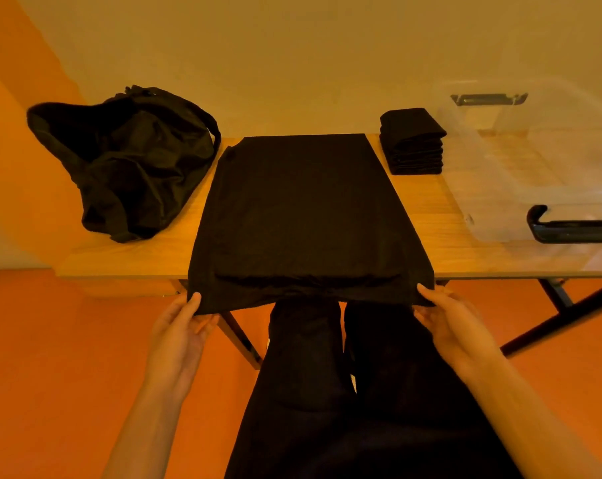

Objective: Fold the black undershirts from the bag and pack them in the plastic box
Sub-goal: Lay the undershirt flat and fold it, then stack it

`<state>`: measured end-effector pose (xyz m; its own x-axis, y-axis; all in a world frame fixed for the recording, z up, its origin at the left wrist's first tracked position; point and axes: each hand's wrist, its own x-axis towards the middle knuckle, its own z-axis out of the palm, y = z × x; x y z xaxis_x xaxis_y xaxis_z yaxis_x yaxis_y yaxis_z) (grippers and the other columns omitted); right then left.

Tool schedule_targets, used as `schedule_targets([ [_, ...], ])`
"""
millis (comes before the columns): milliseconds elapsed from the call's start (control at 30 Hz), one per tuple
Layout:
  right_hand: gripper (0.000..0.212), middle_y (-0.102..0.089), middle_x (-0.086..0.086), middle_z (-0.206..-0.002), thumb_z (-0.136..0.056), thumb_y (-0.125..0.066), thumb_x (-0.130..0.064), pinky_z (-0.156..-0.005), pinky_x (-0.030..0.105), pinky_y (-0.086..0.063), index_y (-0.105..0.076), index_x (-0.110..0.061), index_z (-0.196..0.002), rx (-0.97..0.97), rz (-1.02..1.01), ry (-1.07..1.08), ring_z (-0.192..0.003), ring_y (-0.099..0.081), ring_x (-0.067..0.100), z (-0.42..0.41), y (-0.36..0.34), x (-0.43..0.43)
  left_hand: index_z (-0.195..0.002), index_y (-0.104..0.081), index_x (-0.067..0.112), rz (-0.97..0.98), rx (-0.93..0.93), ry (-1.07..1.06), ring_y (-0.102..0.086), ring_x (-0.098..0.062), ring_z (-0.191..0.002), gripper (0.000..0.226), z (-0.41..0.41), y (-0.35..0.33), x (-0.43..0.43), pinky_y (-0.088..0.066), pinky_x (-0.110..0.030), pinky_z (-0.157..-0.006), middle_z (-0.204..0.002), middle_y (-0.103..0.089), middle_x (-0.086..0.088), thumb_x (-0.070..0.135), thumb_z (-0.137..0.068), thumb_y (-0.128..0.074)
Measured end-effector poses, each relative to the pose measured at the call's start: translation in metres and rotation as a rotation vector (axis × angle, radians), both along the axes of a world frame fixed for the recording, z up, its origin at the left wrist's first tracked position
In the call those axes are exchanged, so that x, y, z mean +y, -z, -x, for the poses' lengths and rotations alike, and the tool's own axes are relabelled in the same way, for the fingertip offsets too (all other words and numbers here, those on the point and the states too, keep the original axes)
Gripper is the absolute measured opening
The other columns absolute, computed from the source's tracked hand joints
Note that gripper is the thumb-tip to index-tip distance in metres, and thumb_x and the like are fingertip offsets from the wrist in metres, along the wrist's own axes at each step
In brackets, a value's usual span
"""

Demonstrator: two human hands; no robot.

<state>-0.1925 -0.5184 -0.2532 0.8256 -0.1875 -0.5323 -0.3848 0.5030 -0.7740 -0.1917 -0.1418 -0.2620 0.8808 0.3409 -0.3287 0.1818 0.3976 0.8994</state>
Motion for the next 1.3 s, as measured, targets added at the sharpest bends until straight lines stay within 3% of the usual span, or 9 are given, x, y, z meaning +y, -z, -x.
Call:
schedule_targets([
  [100,0.033,-0.065,0.009,-0.087,-0.074,-0.082,-0.032,-0.106,0.044,-0.045,-0.069,-0.011,-0.095,0.010,0.147,-0.064,-0.082,-0.061,0.019,0.004,0.000,-0.005,-0.099,-0.069,0.019,-0.025,-0.032,-0.027,-0.068,-0.018,-0.110,0.014,0.001,0.000,0.003,-0.051,-0.039,-0.096,-0.119,-0.072,-0.008,0.015,-0.101,-0.056],
  [200,0.024,-0.060,0.009,-0.094,-0.073,-0.082,-0.031,-0.103,0.043,-0.045,-0.061,-0.020,-0.073,-0.010,0.194,-0.103,-0.094,-0.060,0.025,0.003,-0.001,-0.009,-0.094,-0.066,0.016,0.007,-0.073,-0.018,-0.066,-0.023,-0.118,0.019,0.004,0.003,0.010,-0.055,-0.043,-0.101,-0.121,-0.072,-0.008,0.010,-0.103,-0.051],
  [267,0.019,-0.068,0.012,-0.111,-0.073,-0.079,-0.021,-0.103,0.043,-0.049,-0.065,-0.014,-0.083,-0.069,0.090,-0.105,-0.111,-0.065,0.030,0.000,-0.003,-0.009,-0.087,-0.061,0.015,0.029,-0.069,0.005,-0.066,-0.026,-0.119,0.020,0.007,0.004,0.013,-0.054,-0.042,-0.099,-0.123,-0.071,-0.011,0.009,-0.103,-0.050],
  [400,0.055,-0.072,0.009,-0.121,-0.074,-0.080,-0.018,-0.102,0.045,-0.051,-0.064,-0.011,-0.126,-0.084,-0.210,-0.128,-0.110,-0.070,0.028,-0.005,-0.010,-0.005,-0.074,-0.049,0.017,0.052,-0.053,0.008,-0.070,-0.026,-0.111,0.029,0.012,0.002,0.015,-0.056,-0.041,-0.095,-0.114,-0.073,-0.010,0.007,-0.102,-0.051],
  [767,0.024,-0.074,0.007,-0.109,-0.082,-0.069,-0.019,-0.077,0.027,-0.058,-0.072,-0.016,-0.106,-0.026,-0.125,-0.128,-0.095,-0.071,0.019,-0.010,-0.007,-0.004,-0.098,-0.067,0.011,-0.122,-0.062,-0.055,-0.072,-0.020,-0.100,0.011,0.011,0.002,0.022,-0.061,-0.032,-0.087,-0.101,-0.073,-0.011,0.009,-0.087,-0.069],
  [1000,0.020,-0.067,0.017,-0.128,-0.078,-0.075,-0.018,-0.102,0.039,-0.046,-0.072,-0.010,-0.096,-0.012,-0.056,-0.095,-0.107,-0.067,0.026,-0.007,-0.005,-0.018,-0.127,-0.059,-0.004,-0.099,-0.085,-0.080,-0.072,-0.027,-0.107,0.035,0.012,0.005,0.028,-0.060,-0.038,-0.089,-0.116,-0.072,-0.018,0.008,-0.094,-0.063],
  [1100,0.078,-0.068,0.016,-0.126,-0.043,-0.102,-0.030,-0.106,0.042,-0.046,-0.068,-0.004,-0.108,0.017,0.019,-0.076,-0.114,-0.066,0.027,-0.005,-0.004,-0.024,-0.127,-0.061,0.007,-0.128,-0.125,-0.066,-0.074,-0.022,-0.096,0.031,0.014,0.003,0.027,-0.061,-0.037,-0.088,-0.112,-0.074,-0.017,0.010,-0.096,-0.061],
  [1167,0.092,-0.073,0.012,-0.117,-0.032,-0.104,-0.039,-0.100,0.040,-0.050,-0.069,-0.005,-0.109,-0.005,0.084,-0.083,-0.106,-0.071,0.023,-0.003,-0.004,-0.025,-0.114,-0.062,0.020,-0.177,-0.183,-0.037,-0.073,-0.021,-0.098,0.019,0.016,0.003,0.025,-0.061,-0.034,-0.088,-0.108,-0.074,-0.016,0.009,-0.099,-0.057],
  [1300,0.047,-0.070,0.007,-0.125,-0.083,-0.075,-0.027,-0.094,0.039,-0.055,-0.063,-0.012,-0.126,-0.056,0.165,-0.047,-0.105,-0.072,0.019,0.001,-0.007,-0.014,-0.095,-0.069,0.023,-0.418,-0.193,0.104,-0.067,-0.018,-0.109,0.028,0.019,0.006,0.023,-0.056,-0.037,-0.092,-0.114,-0.069,-0.011,0.008,-0.105,-0.048],
])
